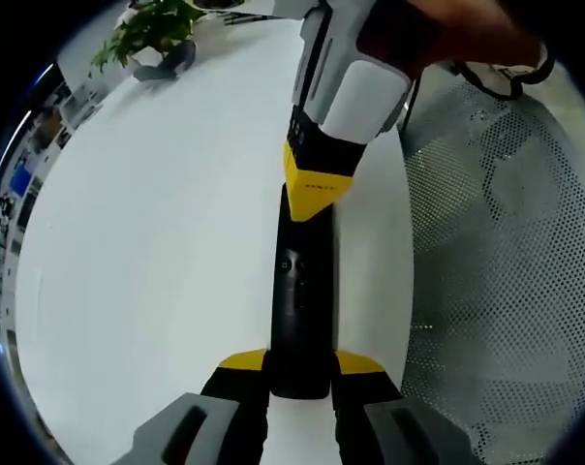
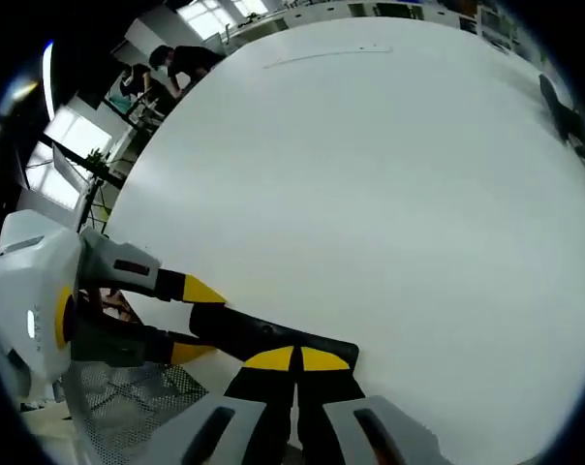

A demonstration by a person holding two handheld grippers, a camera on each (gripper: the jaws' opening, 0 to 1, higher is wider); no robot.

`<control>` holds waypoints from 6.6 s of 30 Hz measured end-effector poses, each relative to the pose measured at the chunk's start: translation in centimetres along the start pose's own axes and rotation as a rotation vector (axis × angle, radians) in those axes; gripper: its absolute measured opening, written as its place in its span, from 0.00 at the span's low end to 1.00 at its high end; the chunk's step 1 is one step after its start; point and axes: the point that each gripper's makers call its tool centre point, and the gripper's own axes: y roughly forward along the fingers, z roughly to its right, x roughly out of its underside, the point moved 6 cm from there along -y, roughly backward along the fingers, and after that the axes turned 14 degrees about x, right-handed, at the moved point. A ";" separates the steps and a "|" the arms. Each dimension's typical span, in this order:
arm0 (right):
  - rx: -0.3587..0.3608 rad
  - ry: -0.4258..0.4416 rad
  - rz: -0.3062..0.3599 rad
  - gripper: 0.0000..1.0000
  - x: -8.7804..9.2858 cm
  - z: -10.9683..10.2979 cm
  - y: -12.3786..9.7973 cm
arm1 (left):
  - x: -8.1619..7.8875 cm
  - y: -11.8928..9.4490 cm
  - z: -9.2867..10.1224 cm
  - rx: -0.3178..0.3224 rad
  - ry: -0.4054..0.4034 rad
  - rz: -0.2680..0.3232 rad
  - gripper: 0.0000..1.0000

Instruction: Press the specified remote control buttons in sequence, fully releasing each button before pressing the next.

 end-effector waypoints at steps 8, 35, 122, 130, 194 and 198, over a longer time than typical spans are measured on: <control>-0.005 -0.019 -0.001 0.00 -0.6 -0.5 0.3 | 0.1 0.0 0.0 0.002 0.001 0.008 0.24; 0.012 -0.005 -0.029 0.00 -0.5 -0.4 0.9 | 0.0 -0.1 -0.2 0.020 0.000 0.003 0.24; -0.034 -0.017 -0.038 0.00 1.0 -1.2 -0.2 | 0.2 -0.2 -0.2 0.027 0.004 0.019 0.24; -0.031 -0.002 -0.042 0.00 1.4 -0.7 -0.5 | 0.1 -0.1 -0.3 0.036 0.006 0.016 0.24; 0.000 -0.031 -0.099 0.00 1.6 -0.8 0.0 | 0.4 -0.2 -0.3 0.029 0.046 0.055 0.24; -0.010 -0.015 -0.110 0.00 1.3 -0.6 0.1 | 0.4 -0.2 -0.3 0.033 0.043 0.059 0.24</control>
